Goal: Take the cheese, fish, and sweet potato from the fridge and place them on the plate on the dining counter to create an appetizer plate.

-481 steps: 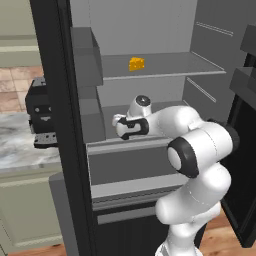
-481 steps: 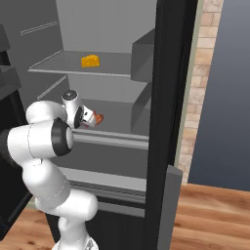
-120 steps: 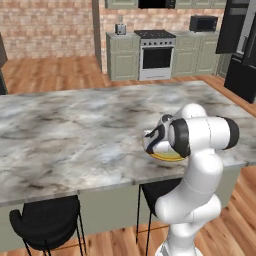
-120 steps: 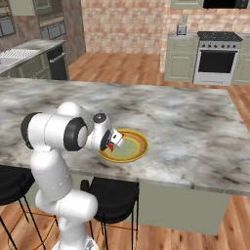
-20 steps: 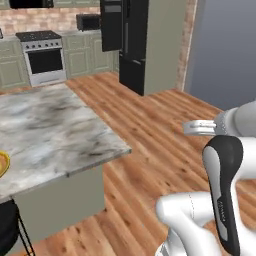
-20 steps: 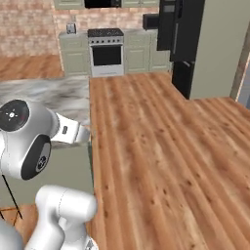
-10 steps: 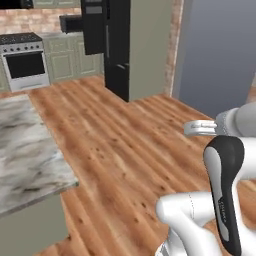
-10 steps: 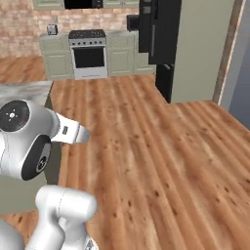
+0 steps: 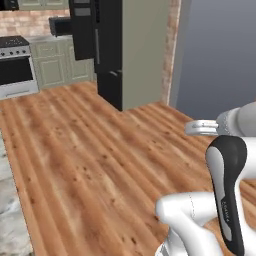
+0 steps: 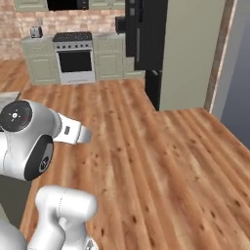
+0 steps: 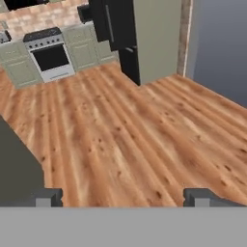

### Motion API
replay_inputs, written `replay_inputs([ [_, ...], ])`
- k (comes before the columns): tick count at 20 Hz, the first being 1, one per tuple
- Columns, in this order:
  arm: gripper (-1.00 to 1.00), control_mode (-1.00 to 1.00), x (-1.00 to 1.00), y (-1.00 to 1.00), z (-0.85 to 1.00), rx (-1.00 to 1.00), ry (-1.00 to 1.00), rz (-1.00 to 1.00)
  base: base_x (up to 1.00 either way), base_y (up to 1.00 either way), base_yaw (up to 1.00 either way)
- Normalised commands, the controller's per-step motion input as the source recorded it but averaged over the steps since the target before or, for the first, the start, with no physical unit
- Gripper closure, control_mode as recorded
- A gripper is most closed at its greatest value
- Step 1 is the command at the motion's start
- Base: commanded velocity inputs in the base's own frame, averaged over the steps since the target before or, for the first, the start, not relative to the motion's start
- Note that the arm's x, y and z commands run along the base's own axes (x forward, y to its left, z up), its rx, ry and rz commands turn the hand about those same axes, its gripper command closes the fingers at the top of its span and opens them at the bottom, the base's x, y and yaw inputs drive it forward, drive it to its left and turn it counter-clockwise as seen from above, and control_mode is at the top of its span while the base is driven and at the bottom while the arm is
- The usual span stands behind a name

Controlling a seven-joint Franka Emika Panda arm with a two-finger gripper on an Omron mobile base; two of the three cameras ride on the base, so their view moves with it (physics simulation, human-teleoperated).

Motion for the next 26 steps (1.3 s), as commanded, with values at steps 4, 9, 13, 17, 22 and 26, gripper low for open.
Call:
replay_inputs([
  [4,-1.0,1.0,0.0,0.0,0.0,0.0,0.0,0.0,1.0,0.1,0.04],
  [9,-1.0,1.0,0.0,0.0,0.0,0.0,0.0,0.0,1.0,0.25,0.01],
  [13,-1.0,1.0,0.0,0.0,0.0,0.0,0.0,0.0,1.0,0.04,0.0],
  [17,-1.0,1.0,0.0,0.0,0.0,0.0,0.0,0.0,1.0,0.0,0.0],
  [22,-1.0,1.0,0.0,0.0,0.0,0.0,0.0,0.0,1.0,0.06,0.0],
  [26,-1.0,1.0,0.0,0.0,0.0,0.0,0.0,0.0,1.0,0.28,0.0],
])
